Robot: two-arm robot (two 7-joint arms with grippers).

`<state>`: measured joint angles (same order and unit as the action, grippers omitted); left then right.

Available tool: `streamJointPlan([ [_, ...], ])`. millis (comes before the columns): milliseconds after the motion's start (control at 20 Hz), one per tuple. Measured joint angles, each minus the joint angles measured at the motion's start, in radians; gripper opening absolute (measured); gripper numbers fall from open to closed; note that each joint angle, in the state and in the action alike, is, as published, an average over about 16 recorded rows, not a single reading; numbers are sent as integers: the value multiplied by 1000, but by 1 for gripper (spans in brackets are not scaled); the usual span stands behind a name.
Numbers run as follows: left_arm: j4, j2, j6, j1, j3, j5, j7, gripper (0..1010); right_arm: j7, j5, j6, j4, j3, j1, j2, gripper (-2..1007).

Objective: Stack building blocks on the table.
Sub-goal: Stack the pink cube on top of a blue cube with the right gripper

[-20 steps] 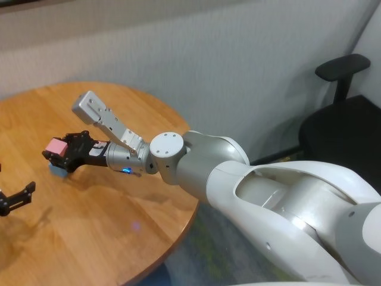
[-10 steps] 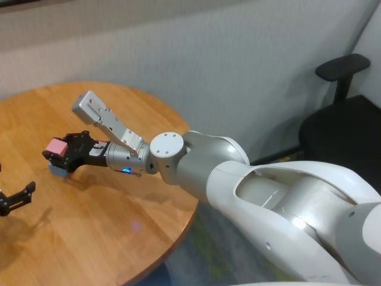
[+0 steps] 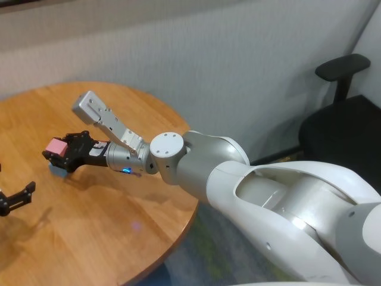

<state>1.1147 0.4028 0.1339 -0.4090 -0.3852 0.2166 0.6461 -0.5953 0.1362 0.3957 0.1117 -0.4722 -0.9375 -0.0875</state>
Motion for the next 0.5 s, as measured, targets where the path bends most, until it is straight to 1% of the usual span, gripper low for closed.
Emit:
streamJointPlan([
  [500, 0, 0, 0, 0, 0, 0, 0, 1000, 0, 0, 0, 0, 0, 0, 0, 373],
])
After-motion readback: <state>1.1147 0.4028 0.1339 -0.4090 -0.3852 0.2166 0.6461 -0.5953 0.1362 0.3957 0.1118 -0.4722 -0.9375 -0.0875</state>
